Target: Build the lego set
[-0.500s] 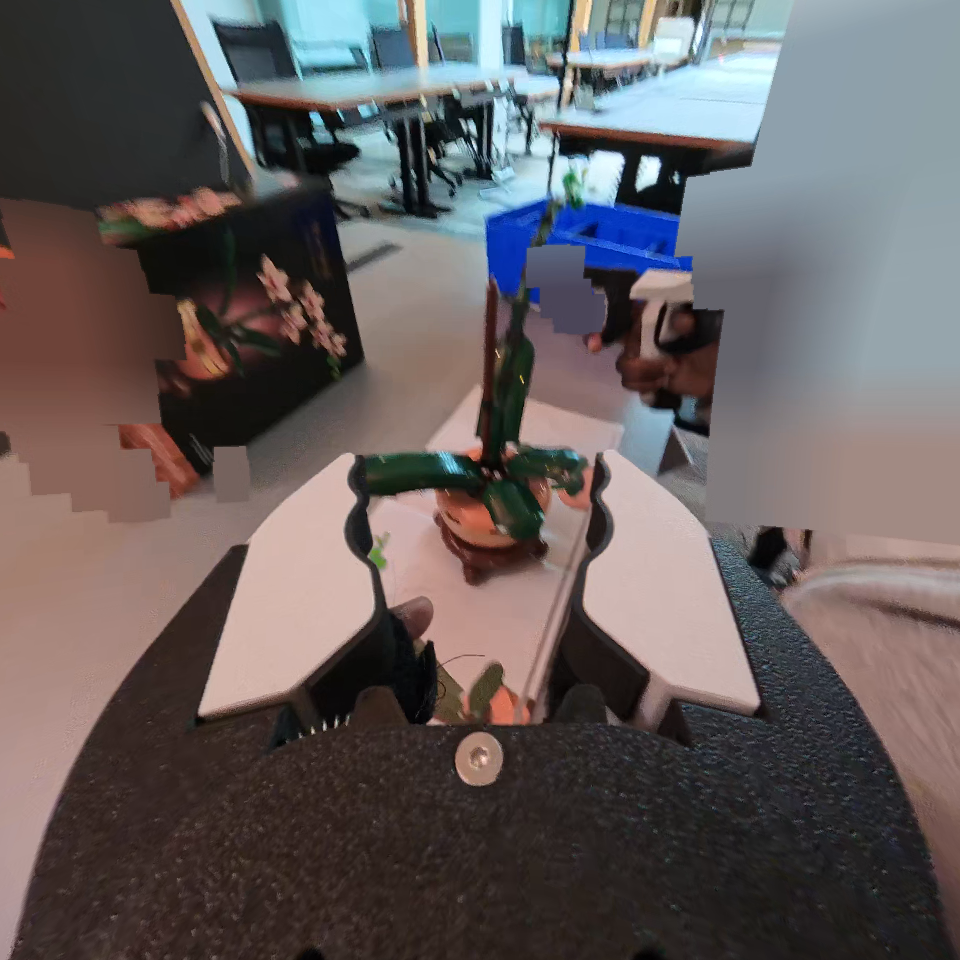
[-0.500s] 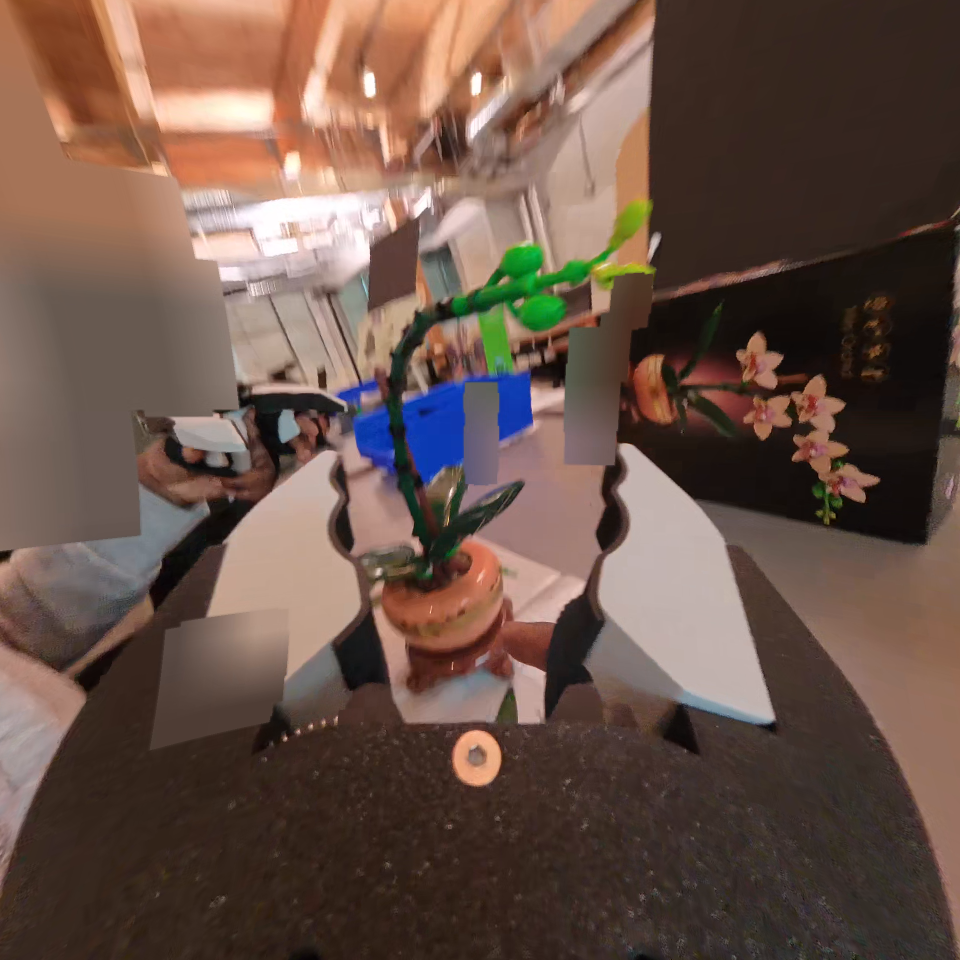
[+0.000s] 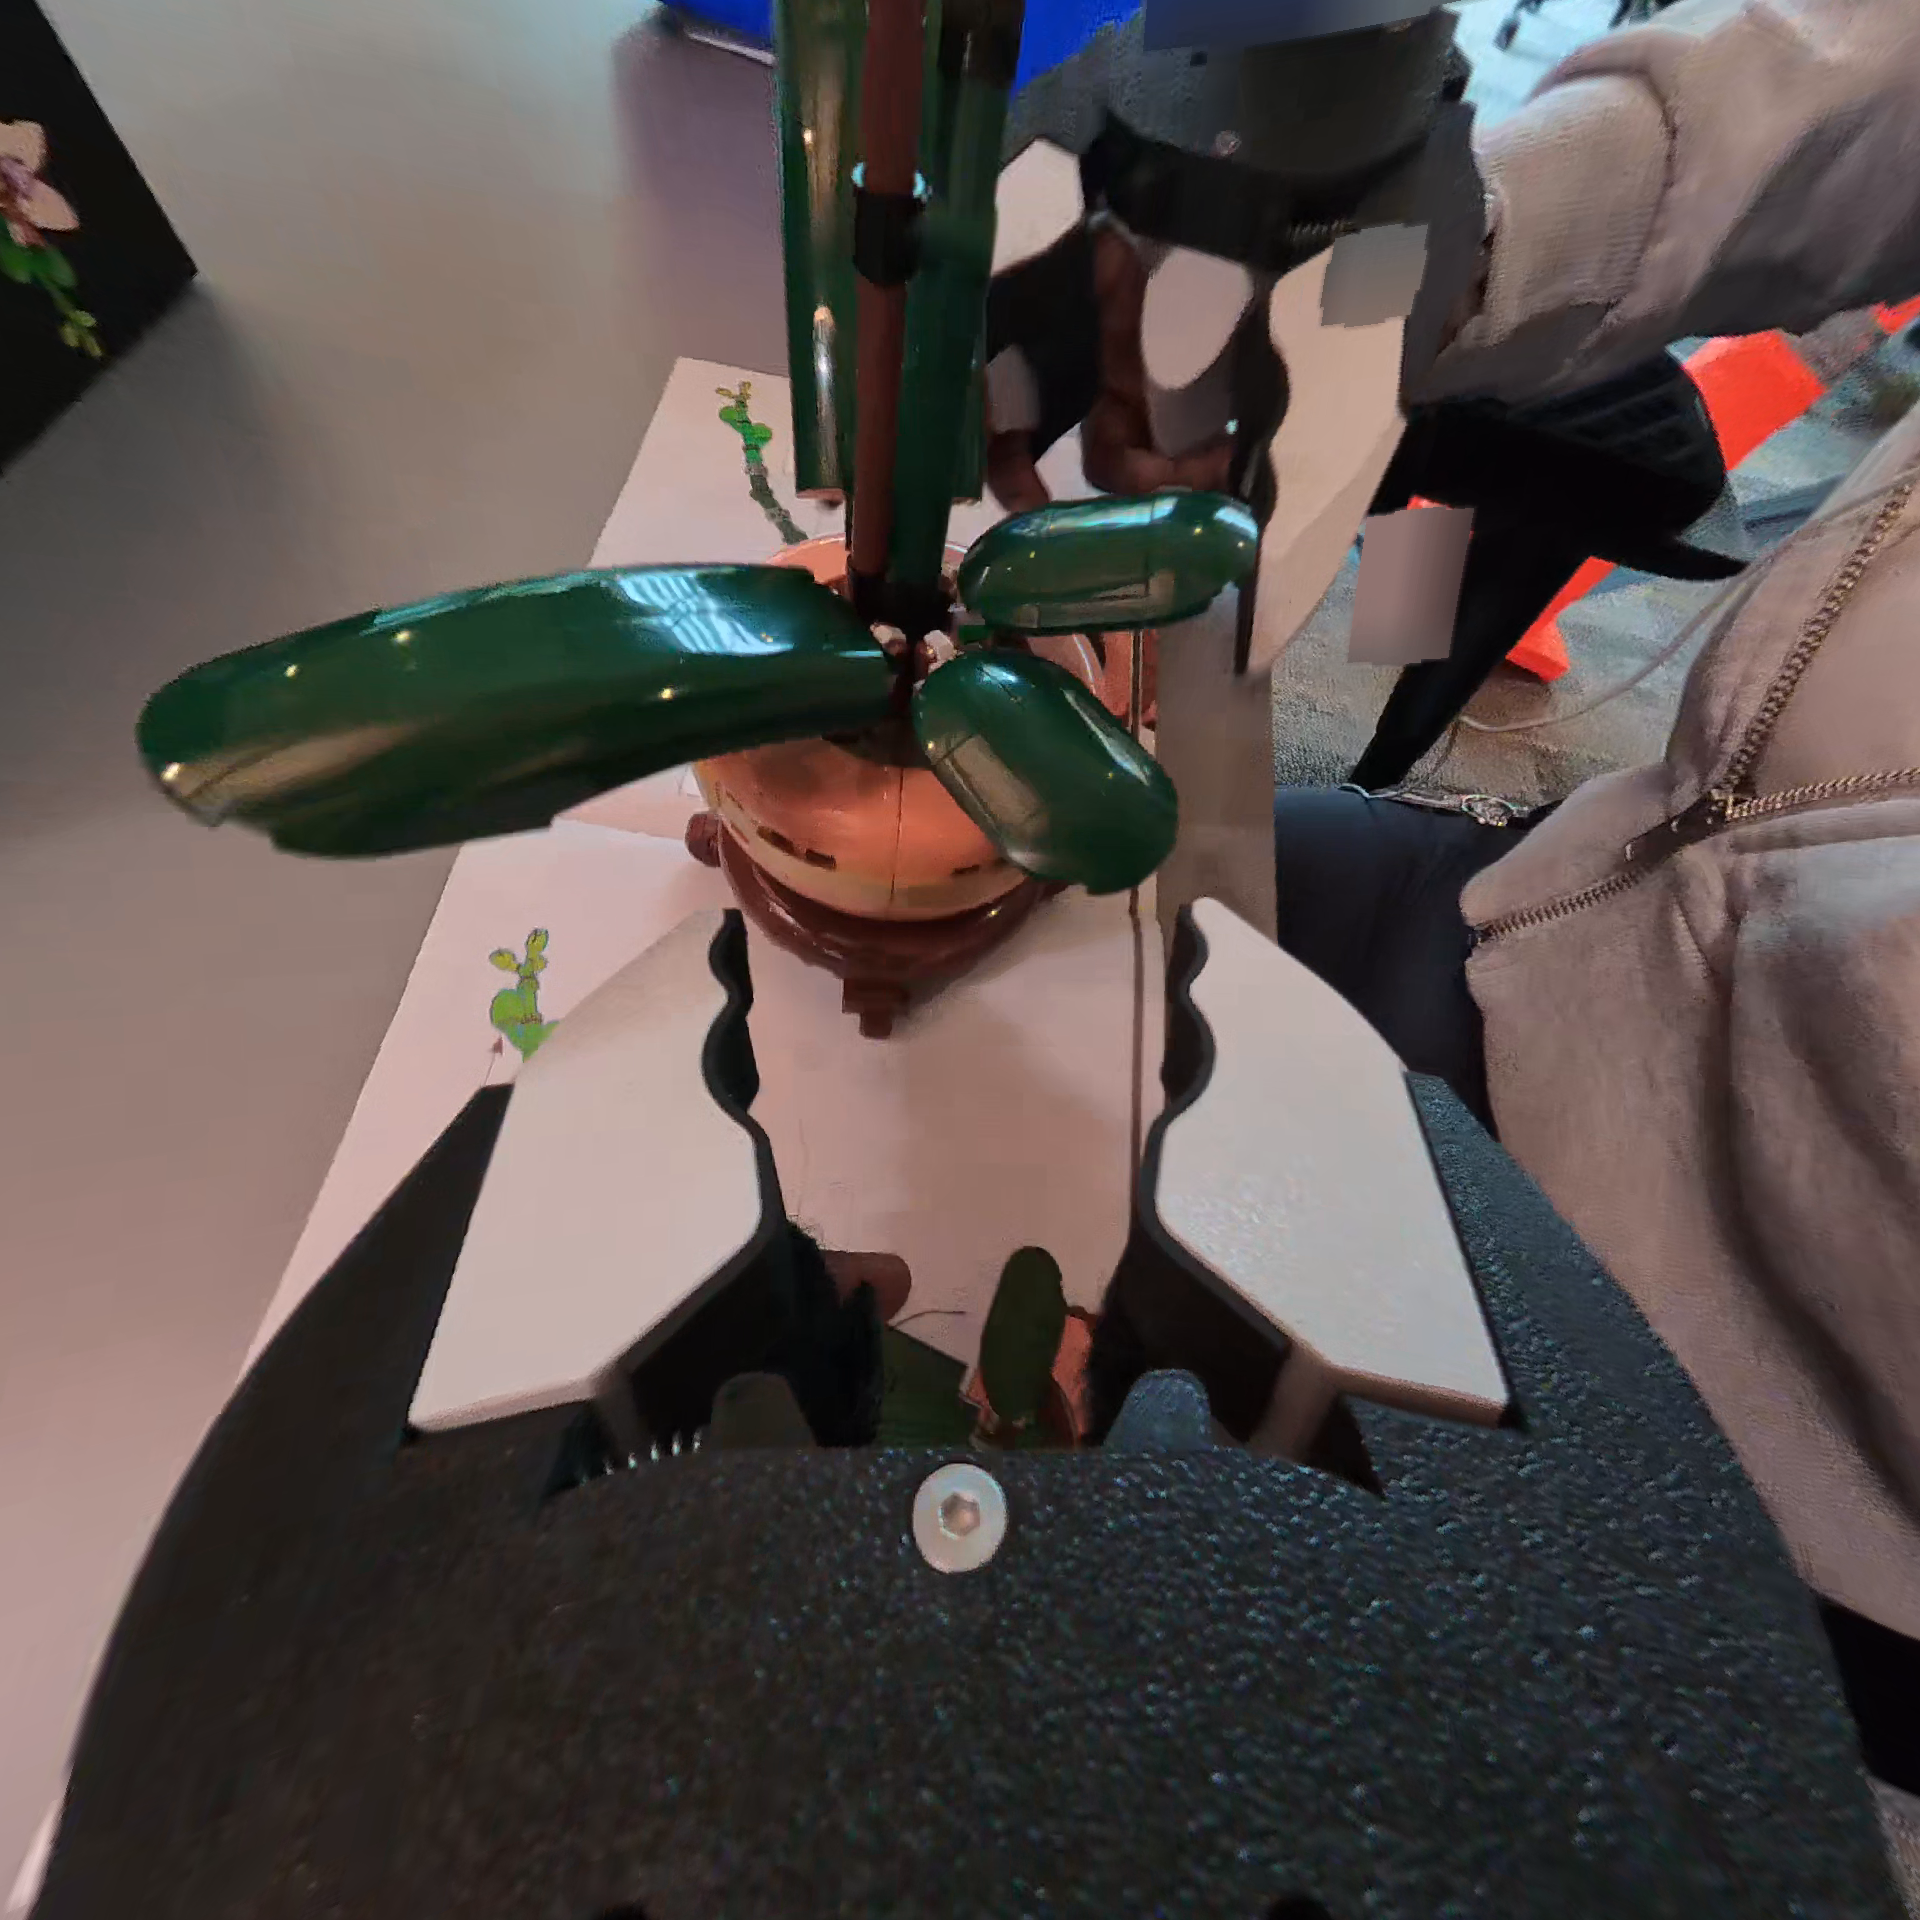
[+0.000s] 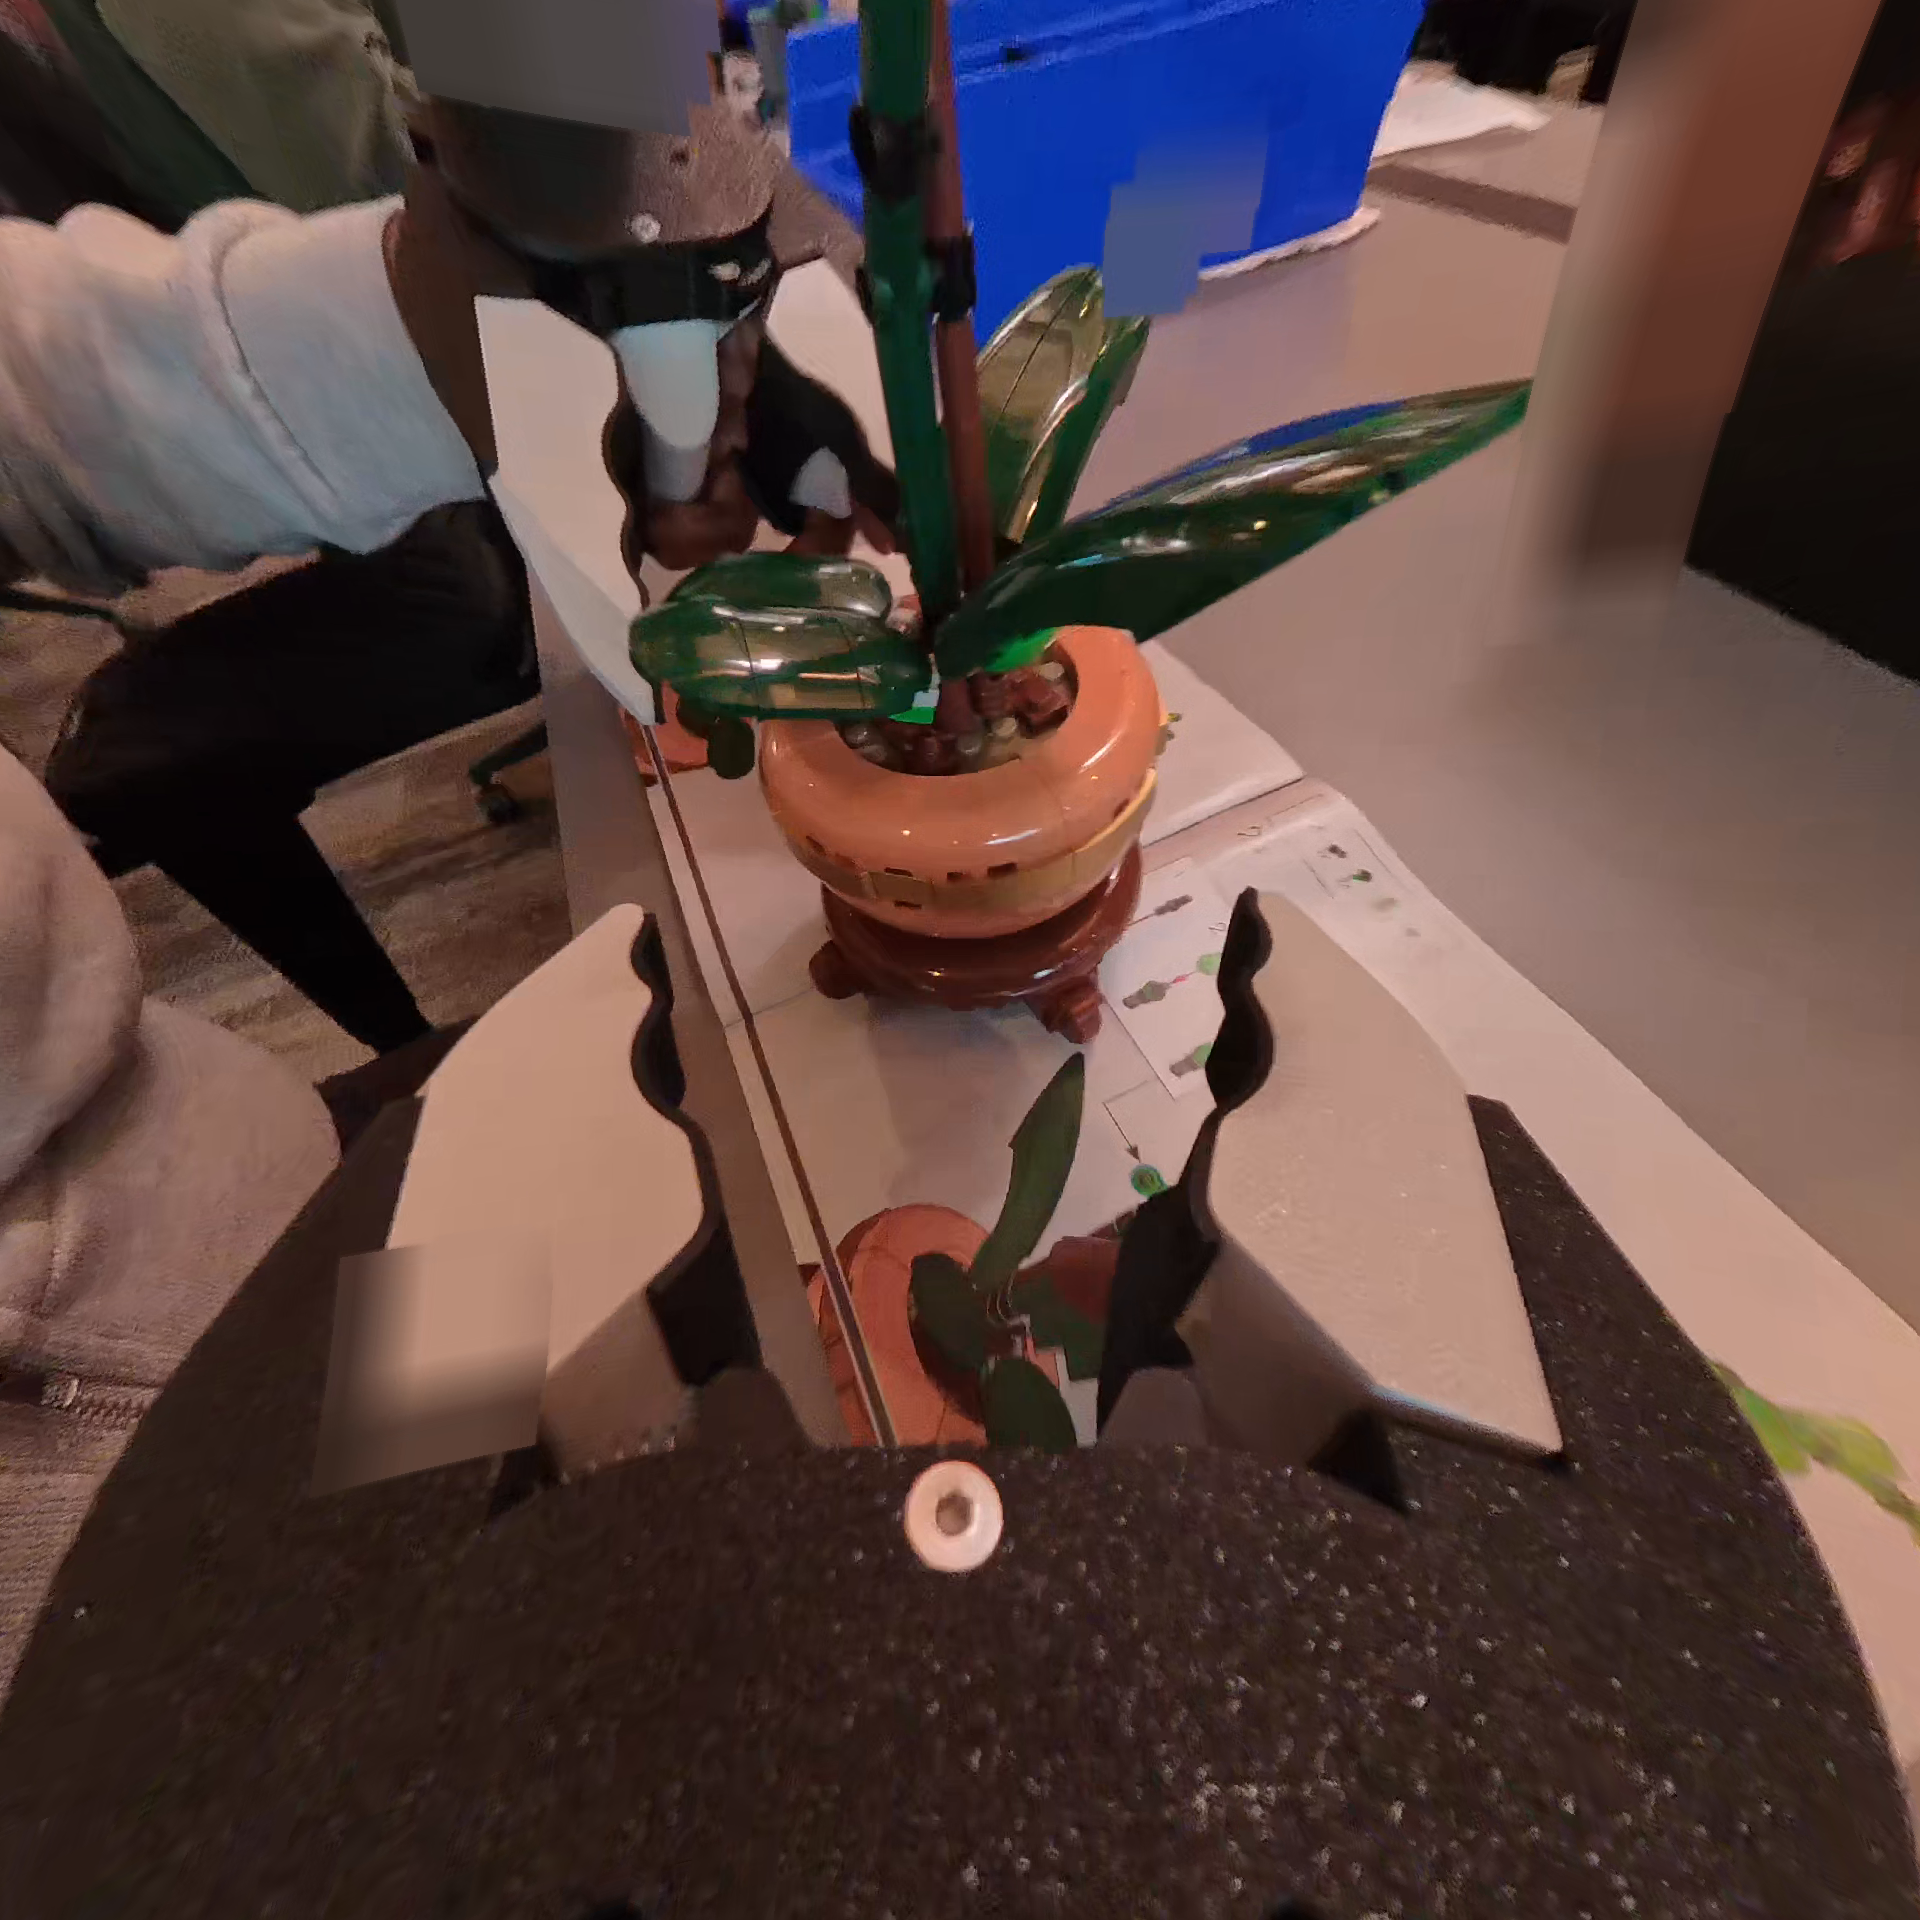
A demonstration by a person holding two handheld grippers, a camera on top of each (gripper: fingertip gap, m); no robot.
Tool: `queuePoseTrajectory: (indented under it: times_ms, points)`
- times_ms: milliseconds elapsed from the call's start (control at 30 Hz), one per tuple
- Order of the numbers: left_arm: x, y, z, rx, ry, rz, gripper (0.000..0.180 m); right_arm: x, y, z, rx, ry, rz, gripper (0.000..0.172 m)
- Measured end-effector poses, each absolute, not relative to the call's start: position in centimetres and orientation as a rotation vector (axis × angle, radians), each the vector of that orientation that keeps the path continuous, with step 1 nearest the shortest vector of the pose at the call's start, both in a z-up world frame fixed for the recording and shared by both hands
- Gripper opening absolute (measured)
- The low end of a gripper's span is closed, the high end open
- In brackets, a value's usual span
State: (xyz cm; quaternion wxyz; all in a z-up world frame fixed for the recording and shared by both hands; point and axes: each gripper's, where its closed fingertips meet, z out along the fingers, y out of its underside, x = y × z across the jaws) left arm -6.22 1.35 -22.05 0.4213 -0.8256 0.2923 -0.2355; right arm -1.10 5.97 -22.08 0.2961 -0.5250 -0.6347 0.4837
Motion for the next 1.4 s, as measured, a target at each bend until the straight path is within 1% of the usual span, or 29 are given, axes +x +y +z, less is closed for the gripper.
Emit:
queuePoseTrajectory:
  times_ms: [67,100,167,233,267,333,367,500,633,733,900,1133,1400]
  points:
    - [-5.7,1.8,-22.2,-2.052,0.772,-0.593,0.077,-2.0,5.4,-23.1,-1.394,-1.767,1.244,0.107]
    - [-5.4,2.0,-22.3,-2.047,0.789,-0.592,0.077,-2.3,5.3,-23.4,-1.373,-1.793,1.220,0.106]
    - [-5.4,2.3,-23.0,-2.058,0.824,-0.560,0.077,-3.1,5.2,-23.4,-1.325,-1.783,1.226,0.100]
    - [-5.5,2.5,-23.9,-2.067,0.841,-0.542,0.075,-3.6,5.2,-23.1,-1.305,-1.771,1.248,0.091]
    - [-5.5,2.7,-24.1,-2.060,0.835,-0.540,0.073,-3.8,5.1,-23.3,-1.307,-1.788,1.245,0.090]
    - [-5.5,3.2,-24.1,-2.037,0.811,-0.512,0.063,-4.0,5.3,-23.5,-1.304,-1.797,1.211,0.078]
    - [-5.8,3.4,-24.2,-2.031,0.811,-0.487,0.057,-4.0,5.3,-23.5,-1.293,-1.805,1.207,0.077]
    - [-6.1,3.6,-23.9,-2.038,0.794,-0.475,0.057,-4.3,5.4,-22.9,-1.290,-1.848,1.165,0.077]
    - [-7.5,4.4,-21.6,-2.030,0.769,-0.461,0.057,-5.7,6.3,-20.9,-1.282,-1.835,1.216,0.077]
    - [-9.9,5.6,-19.9,-2.027,0.767,-0.410,0.057,-8.1,7.5,-19.8,-1.256,-1.824,1.246,0.077]
    - [-14.8,7.5,-19.2,-2.057,0.746,-0.299,0.057,-13.1,9.6,-19.0,-1.163,-1.849,1.254,0.077]
    - [-19.4,9.8,-20.7,-2.076,0.706,-0.286,0.057,-17.7,12.0,-21.0,-1.185,-1.890,1.280,0.077]
    - [-20.2,10.2,-23.1,-2.100,0.649,-0.335,0.057,-18.7,12.6,-23.1,-1.212,-1.959,1.261,0.078]
